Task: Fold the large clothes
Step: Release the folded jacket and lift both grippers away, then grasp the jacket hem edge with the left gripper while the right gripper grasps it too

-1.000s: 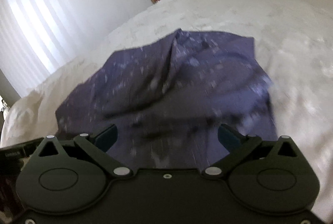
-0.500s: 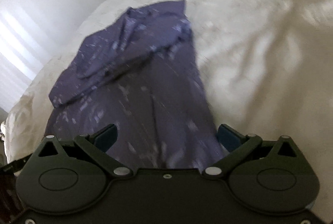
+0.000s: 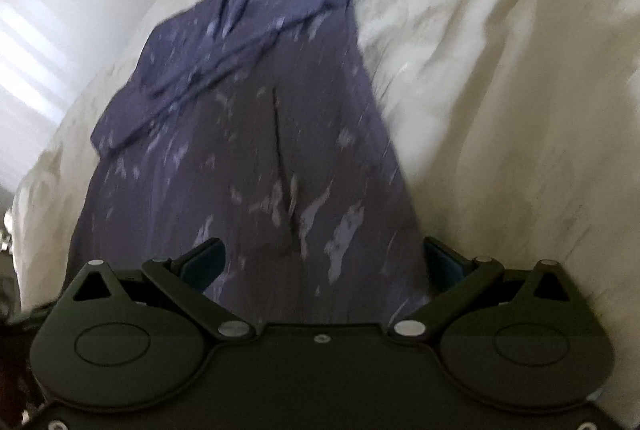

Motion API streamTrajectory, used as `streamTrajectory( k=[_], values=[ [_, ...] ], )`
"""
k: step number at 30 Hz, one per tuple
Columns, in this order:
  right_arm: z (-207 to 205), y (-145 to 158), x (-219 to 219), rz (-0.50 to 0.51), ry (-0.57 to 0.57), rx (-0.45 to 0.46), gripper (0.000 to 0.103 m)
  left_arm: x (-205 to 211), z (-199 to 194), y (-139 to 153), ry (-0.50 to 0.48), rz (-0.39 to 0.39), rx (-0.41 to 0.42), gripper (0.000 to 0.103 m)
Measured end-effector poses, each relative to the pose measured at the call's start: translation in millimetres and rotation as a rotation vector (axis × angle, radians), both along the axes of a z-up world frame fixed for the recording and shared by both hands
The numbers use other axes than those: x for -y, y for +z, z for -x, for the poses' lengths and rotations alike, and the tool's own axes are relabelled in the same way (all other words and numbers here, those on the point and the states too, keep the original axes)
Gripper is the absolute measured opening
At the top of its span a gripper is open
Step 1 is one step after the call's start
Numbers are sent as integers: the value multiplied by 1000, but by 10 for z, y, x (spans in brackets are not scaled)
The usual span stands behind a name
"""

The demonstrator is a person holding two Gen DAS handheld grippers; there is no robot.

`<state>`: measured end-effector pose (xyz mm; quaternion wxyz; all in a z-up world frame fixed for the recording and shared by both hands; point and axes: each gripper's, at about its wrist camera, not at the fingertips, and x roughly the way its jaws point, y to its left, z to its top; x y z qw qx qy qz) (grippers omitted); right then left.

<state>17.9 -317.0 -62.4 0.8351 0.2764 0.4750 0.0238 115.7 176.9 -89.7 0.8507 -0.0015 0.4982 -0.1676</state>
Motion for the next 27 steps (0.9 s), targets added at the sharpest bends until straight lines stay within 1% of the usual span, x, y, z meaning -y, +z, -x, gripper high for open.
streamTrajectory(
  k=[3,8,14,19,20,21,22,24,26,27],
  values=[
    [12,-38,-48,-27,36,-23,102,22,-22,-34,-27,-12,-37,103],
    [11,-94,-53,-76,44,-37,102,55,-110,-113,-55,-22,-88,103],
    [-15,-146,-47,-114,59,-53,102,41,-146,-129,-47,3,-105,102],
    [-9,-144,-70,-123,74,-58,103,17,-79,-60,-84,51,-106,100],
    [-7,-144,-68,-128,80,-60,103,13,-52,-48,-88,57,-102,94],
    [-4,-144,-78,-133,85,-63,103,3,-30,-33,-85,59,-97,83],
    [-2,-144,-87,-138,90,-66,103,-18,-7,-22,-74,63,-92,79],
    [8,-142,-100,-148,102,-71,103,-84,21,-9,-52,93,-87,65],
    [15,-142,-115,-159,116,-80,103,-164,26,-10,-32,136,-93,56],
    [18,-142,-121,-164,124,-86,103,-190,27,-10,-22,150,-93,53]
  ],
)
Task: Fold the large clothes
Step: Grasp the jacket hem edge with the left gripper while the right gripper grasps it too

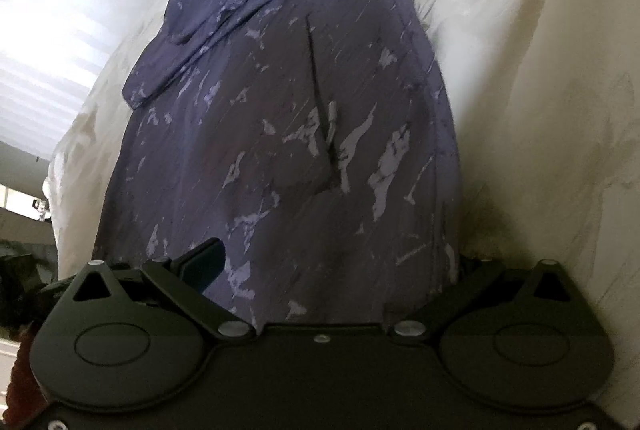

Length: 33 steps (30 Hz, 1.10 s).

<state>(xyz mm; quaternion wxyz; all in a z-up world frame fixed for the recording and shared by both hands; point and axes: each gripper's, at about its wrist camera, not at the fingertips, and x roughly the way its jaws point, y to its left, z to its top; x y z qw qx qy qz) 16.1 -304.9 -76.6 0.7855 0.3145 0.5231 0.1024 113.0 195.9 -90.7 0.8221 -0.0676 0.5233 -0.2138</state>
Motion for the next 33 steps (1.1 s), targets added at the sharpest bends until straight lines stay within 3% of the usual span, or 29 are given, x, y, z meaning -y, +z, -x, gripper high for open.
streamTrajectory(
  k=[5,7,8,9,10,11,14,20,28,31,33],
  values=[
    [1,11,-33,-1,33,-17,103,34,8,28,-3,-15,11,51],
    [6,15,-24,-8,32,-15,102,37,15,49,8,-22,29,26],
    [24,24,-10,-13,22,-5,92,26,39,70,21,-25,51,15],
    [42,33,-2,-14,16,2,67,1,64,81,23,-11,63,13],
    [59,42,3,-1,9,6,56,-10,78,92,29,-3,73,13],
    [79,56,11,25,-1,9,38,-22,89,102,34,7,82,12],
    [129,108,85,-15,-26,54,23,-41,95,152,47,37,98,10],
    [209,320,189,-181,-87,224,19,-166,87,390,104,201,127,9],
    [-77,736,317,-295,-165,447,19,-370,-273,816,250,480,224,10],
    [-305,884,427,-303,-201,515,19,-352,-517,945,267,529,289,11],
    [-511,997,428,-273,-192,564,19,-244,-701,1068,257,517,355,11]
  ],
)
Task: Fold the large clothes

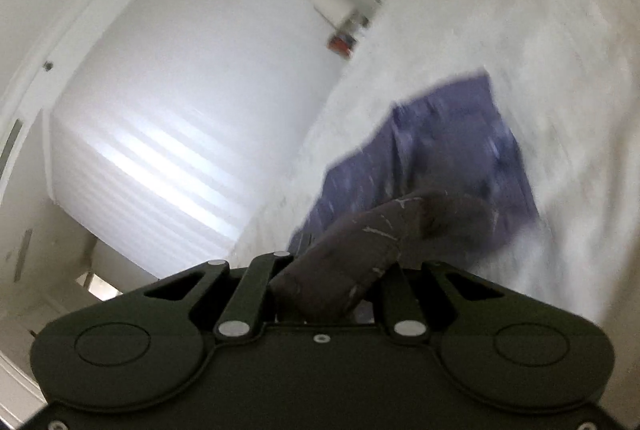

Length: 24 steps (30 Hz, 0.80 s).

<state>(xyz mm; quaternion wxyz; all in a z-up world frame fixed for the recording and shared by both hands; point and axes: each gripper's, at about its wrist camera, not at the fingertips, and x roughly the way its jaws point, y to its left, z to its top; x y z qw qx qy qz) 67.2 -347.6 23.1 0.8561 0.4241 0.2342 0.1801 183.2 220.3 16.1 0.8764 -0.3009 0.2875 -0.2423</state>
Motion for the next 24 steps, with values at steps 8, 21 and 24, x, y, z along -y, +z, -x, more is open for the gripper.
streamTrajectory(
  k=[8,21,24],
  values=[
    [-1059,199,42,112,-106,82,19,412,-907,227,89,-88,166,11],
    [-2371,-306,-86,317,-146,-85,19,751,-1921,-261,155,-321,49,14],
    [-2470,-457,-60,342,-138,-116,22,682,-2037,-449,157,-307,2,16]
  ],
)
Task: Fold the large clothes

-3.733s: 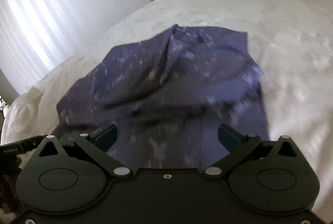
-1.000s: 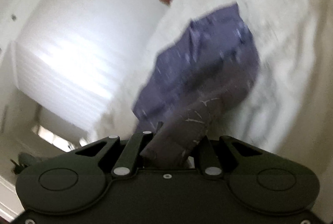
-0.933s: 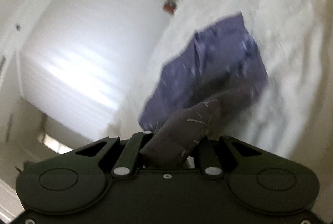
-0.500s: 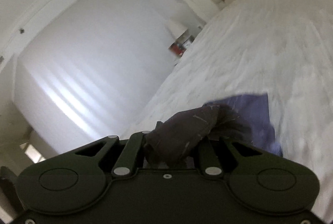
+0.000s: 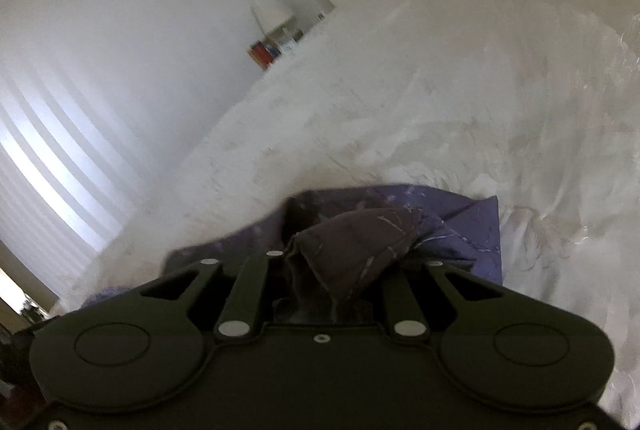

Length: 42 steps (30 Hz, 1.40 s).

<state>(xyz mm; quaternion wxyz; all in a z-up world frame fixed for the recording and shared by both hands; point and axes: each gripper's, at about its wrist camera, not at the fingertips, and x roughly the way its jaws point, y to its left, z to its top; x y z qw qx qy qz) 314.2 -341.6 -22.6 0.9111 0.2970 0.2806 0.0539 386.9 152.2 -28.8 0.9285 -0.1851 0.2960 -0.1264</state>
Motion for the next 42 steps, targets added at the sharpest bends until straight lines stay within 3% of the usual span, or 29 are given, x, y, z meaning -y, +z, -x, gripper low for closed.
streamTrajectory(
  k=[1,2,3,4,6,7,8,9,10,14,18,25,28,33,38,42],
  values=[
    [-21,-39,5,-4,1,-4,24,-23,-22,-49,4,28,-10,16],
    [-25,-67,19,-21,3,-2,32,-40,-48,-77,6,64,-18,17],
    [-18,-87,43,-46,7,9,47,-87,-77,-104,7,96,-22,22],
    [-1,-92,68,-72,14,26,56,-127,-75,-118,4,132,-26,25],
    [22,-73,96,-98,18,67,87,-200,-67,-113,1,182,-6,42],
    [53,-40,109,-100,16,98,92,-232,-47,-94,0,200,12,48],
    [84,2,120,-94,9,123,100,-261,-56,-70,-2,215,29,66],
    [110,40,130,-90,4,140,101,-272,-46,-47,4,221,48,85],
    [126,72,141,-91,1,147,101,-277,-26,-4,20,210,68,91],
    [271,221,95,-45,0,170,101,-206,69,186,30,113,105,92],
    [377,296,-142,82,46,146,101,123,193,295,-42,-73,89,92],
    [482,212,-857,323,204,101,101,859,469,134,-253,-332,107,92],
    [422,140,-1155,427,273,60,101,1014,414,-12,-271,-406,91,92],
    [140,-74,-1300,543,290,-42,102,855,176,-281,-163,-437,-14,92],
    [-244,-139,-1035,521,188,-109,102,567,-78,-344,-80,-374,-85,93],
    [-416,-239,-683,469,52,-145,102,487,-110,-396,-87,-355,-83,93]
  ],
)
